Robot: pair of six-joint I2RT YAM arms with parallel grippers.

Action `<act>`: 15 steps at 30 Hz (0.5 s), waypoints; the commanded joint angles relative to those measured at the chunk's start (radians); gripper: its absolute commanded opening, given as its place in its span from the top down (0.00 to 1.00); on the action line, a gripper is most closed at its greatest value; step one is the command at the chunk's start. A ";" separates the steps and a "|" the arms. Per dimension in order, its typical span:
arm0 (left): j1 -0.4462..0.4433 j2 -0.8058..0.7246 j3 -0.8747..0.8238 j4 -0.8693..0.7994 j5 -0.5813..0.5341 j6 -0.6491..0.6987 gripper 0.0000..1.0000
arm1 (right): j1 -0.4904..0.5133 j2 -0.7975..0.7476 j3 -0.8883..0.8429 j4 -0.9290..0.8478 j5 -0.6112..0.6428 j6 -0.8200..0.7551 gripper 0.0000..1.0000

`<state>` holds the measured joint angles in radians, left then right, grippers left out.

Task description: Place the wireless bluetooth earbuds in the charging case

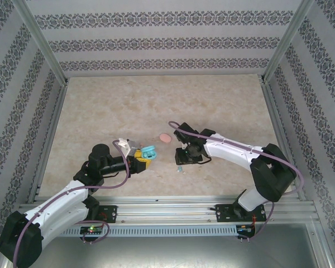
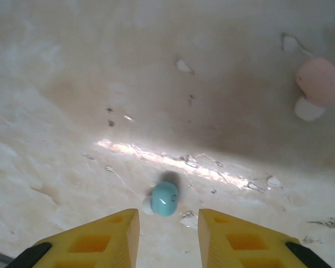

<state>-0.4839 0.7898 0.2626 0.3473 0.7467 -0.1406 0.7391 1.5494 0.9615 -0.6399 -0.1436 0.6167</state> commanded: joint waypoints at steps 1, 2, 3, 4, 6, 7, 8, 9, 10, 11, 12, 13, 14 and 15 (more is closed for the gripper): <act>-0.014 -0.014 0.009 0.020 0.002 -0.016 1.00 | -0.017 -0.022 -0.060 0.051 -0.034 0.086 0.67; -0.015 -0.014 0.009 0.020 0.003 -0.016 1.00 | -0.017 -0.024 -0.073 0.061 -0.040 0.091 0.67; -0.015 -0.013 0.009 0.020 0.003 -0.016 1.00 | -0.018 -0.024 -0.085 0.075 -0.047 0.094 0.67; -0.016 -0.014 0.007 0.020 0.003 -0.016 1.00 | -0.019 -0.023 -0.096 0.088 -0.053 0.098 0.67; -0.016 -0.012 0.007 0.022 0.002 -0.016 1.00 | -0.018 -0.016 -0.111 0.115 -0.063 0.101 0.67; -0.018 -0.011 0.007 0.024 0.003 -0.016 1.00 | -0.019 -0.014 -0.117 0.128 -0.065 0.103 0.67; -0.018 -0.013 0.007 0.024 0.003 -0.016 1.00 | -0.018 -0.009 -0.121 0.135 -0.067 0.103 0.67; -0.018 -0.013 0.008 0.024 0.003 -0.016 1.00 | -0.020 -0.005 -0.124 0.143 -0.070 0.104 0.67; -0.018 -0.013 0.007 0.024 0.003 -0.017 1.00 | -0.019 -0.001 -0.125 0.147 -0.071 0.103 0.67; -0.018 -0.014 0.007 0.022 0.003 -0.016 1.00 | -0.019 0.002 -0.125 0.150 -0.071 0.101 0.67; -0.019 -0.013 0.007 0.022 0.003 -0.016 1.00 | -0.019 0.005 -0.125 0.151 -0.070 0.101 0.67; -0.019 -0.013 0.007 0.022 0.003 -0.017 1.00 | -0.019 0.007 -0.127 0.151 -0.069 0.098 0.67; -0.019 -0.014 0.007 0.022 0.002 -0.017 1.00 | -0.019 0.008 -0.127 0.153 -0.070 0.097 0.67; -0.020 -0.012 0.007 0.022 0.003 -0.018 1.00 | -0.017 0.010 -0.129 0.156 -0.071 0.095 0.67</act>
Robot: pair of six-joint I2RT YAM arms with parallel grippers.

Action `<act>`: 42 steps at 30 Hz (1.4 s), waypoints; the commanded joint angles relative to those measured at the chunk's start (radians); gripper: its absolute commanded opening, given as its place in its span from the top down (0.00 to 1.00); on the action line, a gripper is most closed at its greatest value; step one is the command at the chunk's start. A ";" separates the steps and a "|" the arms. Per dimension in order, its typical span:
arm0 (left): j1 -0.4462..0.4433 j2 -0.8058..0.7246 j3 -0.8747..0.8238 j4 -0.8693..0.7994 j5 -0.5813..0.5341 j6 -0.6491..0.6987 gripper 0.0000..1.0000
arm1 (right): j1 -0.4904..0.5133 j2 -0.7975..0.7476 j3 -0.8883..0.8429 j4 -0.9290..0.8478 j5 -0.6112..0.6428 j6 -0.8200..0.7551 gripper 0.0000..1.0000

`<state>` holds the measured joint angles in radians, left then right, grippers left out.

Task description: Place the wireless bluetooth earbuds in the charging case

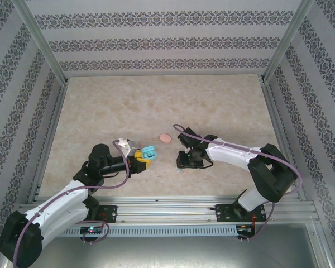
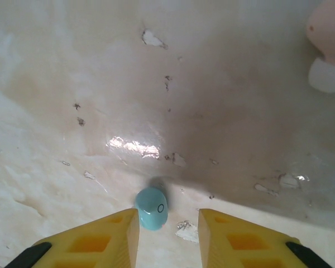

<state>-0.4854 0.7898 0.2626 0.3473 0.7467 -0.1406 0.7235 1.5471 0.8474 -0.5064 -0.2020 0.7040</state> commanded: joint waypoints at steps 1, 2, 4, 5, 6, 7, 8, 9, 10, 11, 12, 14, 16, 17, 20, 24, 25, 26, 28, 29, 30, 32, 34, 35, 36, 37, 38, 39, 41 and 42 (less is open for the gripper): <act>-0.018 -0.013 0.007 0.022 0.003 -0.017 1.00 | -0.001 0.016 -0.014 0.025 -0.015 0.008 0.67; -0.018 -0.014 0.007 0.022 0.001 -0.016 1.00 | -0.002 0.018 -0.014 0.028 -0.016 0.008 0.67; -0.018 -0.012 0.006 0.023 0.002 -0.016 1.00 | 0.002 0.028 -0.012 0.033 -0.020 0.008 0.67; -0.019 -0.011 0.004 0.024 0.002 -0.017 1.00 | 0.005 0.034 -0.010 0.033 -0.020 0.007 0.67; -0.019 -0.011 0.004 0.024 0.001 -0.017 1.00 | 0.008 0.038 -0.007 0.032 -0.019 0.006 0.67; -0.019 -0.011 0.006 0.024 0.002 -0.017 1.00 | 0.010 0.044 -0.005 0.030 -0.018 0.006 0.67; -0.019 -0.013 0.006 0.023 0.002 -0.017 1.00 | 0.013 0.051 -0.001 0.029 -0.016 0.004 0.66; -0.020 -0.013 0.006 0.022 0.001 -0.017 1.00 | 0.015 0.058 0.003 0.026 -0.015 0.004 0.67; -0.020 -0.014 0.006 0.020 0.002 -0.017 1.00 | 0.018 0.064 0.006 0.025 -0.014 0.003 0.67; -0.019 -0.014 0.006 0.021 0.002 -0.017 1.00 | 0.021 0.071 0.011 0.023 -0.014 0.003 0.67; -0.019 -0.015 0.006 0.020 0.002 -0.017 1.00 | 0.024 0.076 0.014 0.022 -0.013 0.002 0.66; -0.019 -0.015 0.005 0.019 0.001 -0.017 1.00 | 0.031 0.087 0.022 0.022 -0.013 0.002 0.66; -0.021 -0.015 0.004 0.019 0.002 -0.017 1.00 | 0.037 0.097 0.028 0.019 -0.013 0.002 0.67; -0.021 -0.015 0.004 0.019 0.002 -0.016 1.00 | 0.041 0.102 0.032 0.019 -0.011 0.001 0.67; -0.022 -0.016 0.004 0.018 0.002 -0.016 1.00 | 0.050 0.110 0.042 0.010 -0.008 0.005 0.67; -0.022 -0.016 0.006 0.015 -0.001 -0.014 1.00 | 0.061 0.109 0.053 -0.007 -0.002 0.022 0.67; -0.023 -0.016 0.006 0.013 0.000 -0.014 1.00 | 0.063 0.104 0.053 -0.008 0.003 0.033 0.67; -0.022 -0.016 0.006 0.014 0.000 -0.013 1.00 | 0.065 0.101 0.052 -0.010 0.006 0.044 0.67; -0.024 -0.016 0.005 0.012 0.000 -0.013 1.00 | 0.068 0.094 0.050 -0.008 0.008 0.067 0.67; -0.024 -0.016 0.007 0.013 -0.001 -0.012 1.00 | 0.073 0.090 0.048 -0.005 0.009 0.078 0.67; -0.025 -0.015 0.007 0.012 -0.001 -0.011 1.00 | 0.078 0.088 0.048 -0.002 0.009 0.086 0.67; -0.025 -0.015 0.007 0.012 -0.002 -0.010 1.00 | 0.083 0.089 0.051 0.001 0.010 0.095 0.69; -0.026 -0.015 0.009 0.010 -0.001 -0.010 1.00 | 0.089 0.093 0.057 0.001 0.012 0.098 0.71; -0.027 -0.016 0.009 0.009 0.000 -0.009 1.00 | 0.093 0.098 0.060 -0.001 0.014 0.098 0.72; -0.027 -0.015 0.009 0.008 0.000 -0.010 1.00 | 0.093 0.102 0.063 -0.003 0.016 0.099 0.72; -0.027 -0.018 0.009 0.007 0.000 -0.008 1.00 | 0.094 0.105 0.066 -0.005 0.016 0.099 0.74; -0.027 -0.018 0.010 0.006 0.000 -0.008 1.00 | 0.094 0.106 0.068 -0.007 0.018 0.098 0.75; -0.027 -0.017 0.011 0.004 0.000 -0.007 1.00 | 0.094 0.108 0.069 -0.007 0.018 0.100 0.76; -0.029 -0.020 0.010 0.003 0.000 -0.007 1.00 | 0.094 0.108 0.073 -0.012 0.019 0.100 0.78; -0.030 -0.020 0.010 0.002 0.000 -0.007 1.00 | 0.094 0.108 0.075 -0.014 0.021 0.097 0.78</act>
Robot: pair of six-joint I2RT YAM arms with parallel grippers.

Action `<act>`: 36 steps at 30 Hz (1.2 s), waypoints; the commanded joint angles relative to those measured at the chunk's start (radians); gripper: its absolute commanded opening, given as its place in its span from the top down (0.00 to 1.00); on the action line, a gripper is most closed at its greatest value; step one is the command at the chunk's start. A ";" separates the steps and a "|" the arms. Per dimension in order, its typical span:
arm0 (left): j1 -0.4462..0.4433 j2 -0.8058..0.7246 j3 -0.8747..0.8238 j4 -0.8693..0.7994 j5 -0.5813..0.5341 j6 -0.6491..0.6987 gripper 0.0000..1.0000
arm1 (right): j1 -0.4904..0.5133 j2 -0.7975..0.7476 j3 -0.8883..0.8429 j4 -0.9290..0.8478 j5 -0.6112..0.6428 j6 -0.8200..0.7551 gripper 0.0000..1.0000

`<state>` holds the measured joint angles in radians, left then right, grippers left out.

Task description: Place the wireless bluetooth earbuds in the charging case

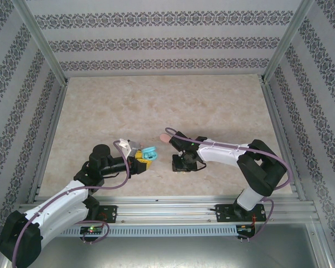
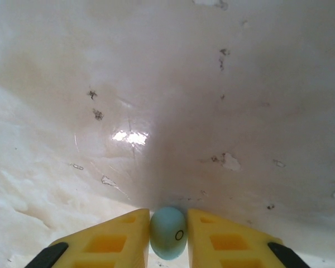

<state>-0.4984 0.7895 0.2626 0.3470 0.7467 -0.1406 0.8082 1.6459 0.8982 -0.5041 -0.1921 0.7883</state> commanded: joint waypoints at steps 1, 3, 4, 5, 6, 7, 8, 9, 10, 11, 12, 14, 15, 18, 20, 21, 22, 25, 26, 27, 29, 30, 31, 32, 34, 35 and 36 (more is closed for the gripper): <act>-0.016 -0.020 0.010 0.002 0.000 -0.007 1.00 | 0.009 0.005 0.027 -0.020 0.012 0.013 0.79; -0.016 -0.020 0.010 0.002 0.000 -0.006 1.00 | 0.010 -0.003 0.033 -0.030 0.016 0.010 0.79; -0.017 -0.019 0.010 0.002 0.000 -0.005 1.00 | 0.009 -0.009 0.035 -0.037 0.019 0.008 0.80; -0.016 -0.019 0.010 0.002 0.000 -0.005 1.00 | 0.009 -0.018 0.038 -0.044 0.025 0.005 0.80; -0.016 -0.021 0.010 0.002 0.002 -0.006 1.00 | 0.010 -0.026 0.043 -0.053 0.029 0.004 0.80; -0.017 -0.021 0.010 0.003 0.002 -0.007 1.00 | 0.010 -0.034 0.047 -0.061 0.033 0.001 0.80; -0.017 -0.021 0.013 0.004 0.003 -0.007 1.00 | 0.010 -0.043 0.052 -0.073 0.041 -0.003 0.80; -0.018 -0.020 0.012 0.007 0.003 -0.008 1.00 | 0.009 -0.056 0.057 -0.086 0.046 -0.005 0.81; -0.017 -0.021 0.012 0.008 0.005 -0.009 1.00 | 0.009 -0.068 0.061 -0.097 0.051 -0.006 0.81; -0.019 -0.020 0.013 0.008 0.004 -0.010 1.00 | 0.012 -0.085 0.067 -0.112 0.061 -0.009 0.81; -0.020 -0.021 0.013 0.007 0.006 -0.011 1.00 | 0.014 -0.105 0.076 -0.133 0.079 -0.012 0.81; -0.020 -0.019 0.016 0.006 0.008 -0.011 1.00 | 0.025 -0.139 0.101 -0.194 0.127 -0.024 0.81; -0.020 -0.018 0.018 0.007 0.008 -0.011 1.00 | 0.032 -0.158 0.120 -0.228 0.150 -0.031 0.81; -0.022 -0.017 0.022 0.007 0.008 -0.008 1.00 | 0.058 -0.209 0.179 -0.321 0.213 -0.047 0.82; -0.024 -0.014 0.027 0.011 0.008 -0.005 1.00 | 0.076 -0.248 0.218 -0.363 0.242 -0.052 0.82; -0.025 -0.011 0.030 0.013 0.008 -0.005 1.00 | 0.085 -0.267 0.235 -0.379 0.256 -0.052 0.82; -0.026 -0.006 0.033 0.016 0.007 -0.003 1.00 | 0.095 -0.284 0.248 -0.389 0.267 -0.052 0.82; -0.029 0.017 0.047 0.025 0.015 0.002 1.00 | 0.125 -0.338 0.293 -0.414 0.309 -0.051 0.83; -0.029 0.026 0.054 0.025 0.018 0.004 1.00 | 0.134 -0.353 0.309 -0.423 0.325 -0.050 0.83; -0.031 0.038 0.061 0.026 0.023 0.006 1.00 | 0.146 -0.365 0.326 -0.432 0.338 -0.051 0.83; -0.035 0.057 0.076 0.031 0.027 0.009 1.00 | 0.166 -0.380 0.360 -0.448 0.360 -0.059 0.84; -0.038 0.065 0.081 0.037 0.030 0.009 1.00 | 0.177 -0.383 0.379 -0.453 0.370 -0.064 0.84; -0.041 0.072 0.087 0.041 0.031 0.009 1.00 | 0.187 -0.383 0.395 -0.457 0.379 -0.071 0.84; -0.043 0.078 0.093 0.043 0.033 0.009 1.00 | 0.200 -0.383 0.411 -0.458 0.388 -0.080 0.84; -0.045 0.084 0.103 0.037 0.035 0.019 1.00 | 0.229 -0.375 0.437 -0.442 0.408 -0.108 0.84; -0.045 0.083 0.106 0.033 0.035 0.025 1.00 | 0.248 -0.368 0.446 -0.431 0.420 -0.126 0.84; -0.045 0.085 0.109 0.033 0.035 0.028 1.00 | 0.261 -0.358 0.454 -0.422 0.424 -0.137 0.84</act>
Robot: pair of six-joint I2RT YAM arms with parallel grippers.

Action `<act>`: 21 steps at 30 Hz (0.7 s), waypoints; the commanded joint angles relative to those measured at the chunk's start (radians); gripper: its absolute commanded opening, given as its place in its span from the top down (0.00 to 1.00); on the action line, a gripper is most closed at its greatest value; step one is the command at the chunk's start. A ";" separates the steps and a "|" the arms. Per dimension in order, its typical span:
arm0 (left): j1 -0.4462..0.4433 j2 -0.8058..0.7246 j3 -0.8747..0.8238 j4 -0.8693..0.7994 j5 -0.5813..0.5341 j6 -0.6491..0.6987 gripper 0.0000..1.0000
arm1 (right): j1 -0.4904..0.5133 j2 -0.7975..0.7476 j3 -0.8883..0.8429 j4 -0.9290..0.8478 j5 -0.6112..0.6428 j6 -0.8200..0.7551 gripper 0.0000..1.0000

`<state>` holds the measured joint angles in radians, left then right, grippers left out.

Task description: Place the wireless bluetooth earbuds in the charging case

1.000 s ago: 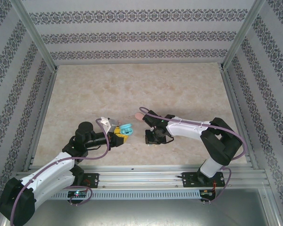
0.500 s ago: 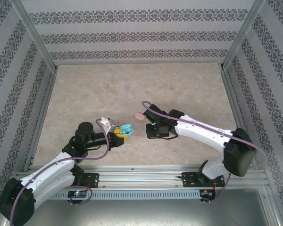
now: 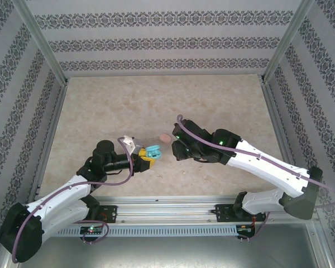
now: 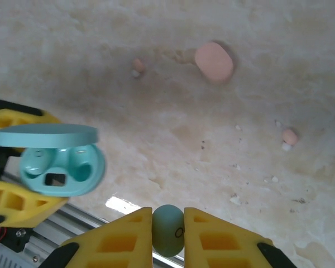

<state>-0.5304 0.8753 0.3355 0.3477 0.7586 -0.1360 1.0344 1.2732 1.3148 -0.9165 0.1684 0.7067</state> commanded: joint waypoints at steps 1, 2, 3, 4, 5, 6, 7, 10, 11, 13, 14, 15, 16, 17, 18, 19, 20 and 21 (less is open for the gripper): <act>-0.013 -0.001 0.038 0.031 0.026 0.025 1.00 | 0.044 0.025 0.045 -0.002 0.062 -0.062 0.84; -0.013 0.001 0.041 0.029 0.031 0.026 1.00 | 0.053 0.037 0.053 0.004 0.061 -0.068 0.84; -0.013 0.005 0.047 0.024 0.037 0.026 1.00 | 0.064 0.049 0.062 0.010 0.062 -0.076 0.84; -0.013 0.004 0.051 0.019 0.042 0.024 1.00 | 0.072 0.060 0.070 0.014 0.062 -0.082 0.84; -0.013 0.005 0.053 0.017 0.047 0.021 1.00 | 0.081 0.072 0.080 0.019 0.063 -0.090 0.84; -0.014 0.004 0.054 0.016 0.051 0.018 1.00 | 0.090 0.084 0.088 0.025 0.066 -0.102 0.84; -0.014 0.005 0.056 0.017 0.053 0.016 1.00 | 0.098 0.095 0.097 0.027 0.070 -0.110 0.84; -0.016 0.004 0.057 0.019 0.061 0.009 1.00 | 0.118 0.127 0.123 0.036 0.077 -0.141 0.84; -0.017 0.004 0.057 0.019 0.061 0.006 1.00 | 0.123 0.137 0.135 0.036 0.081 -0.152 0.84; -0.019 0.001 0.057 0.020 0.061 0.004 1.00 | 0.131 0.155 0.155 0.032 0.090 -0.170 0.84; -0.020 -0.001 0.056 0.020 0.061 0.003 1.00 | 0.134 0.163 0.163 0.027 0.093 -0.177 0.84; -0.020 -0.002 0.056 0.021 0.060 0.001 1.00 | 0.136 0.170 0.172 0.023 0.097 -0.184 0.84; -0.020 -0.001 0.055 0.022 0.061 0.001 1.00 | 0.137 0.176 0.178 0.018 0.101 -0.188 0.84; -0.022 -0.002 0.054 0.022 0.062 0.000 1.00 | 0.137 0.182 0.183 0.012 0.104 -0.193 0.84; -0.022 -0.004 0.054 0.022 0.062 -0.002 1.00 | 0.136 0.186 0.186 0.009 0.108 -0.195 0.84; -0.022 -0.006 0.054 0.021 0.062 -0.001 1.00 | 0.137 0.190 0.188 0.008 0.112 -0.198 0.84; -0.022 -0.008 0.054 0.022 0.063 -0.003 1.00 | 0.136 0.193 0.187 0.004 0.116 -0.201 0.84; -0.022 -0.010 0.055 0.022 0.062 -0.002 1.00 | 0.138 0.195 0.187 0.003 0.120 -0.202 0.84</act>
<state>-0.5377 0.8818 0.3656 0.3473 0.8005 -0.1329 1.1629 1.4525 1.4769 -0.8906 0.2470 0.5358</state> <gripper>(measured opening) 0.287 0.160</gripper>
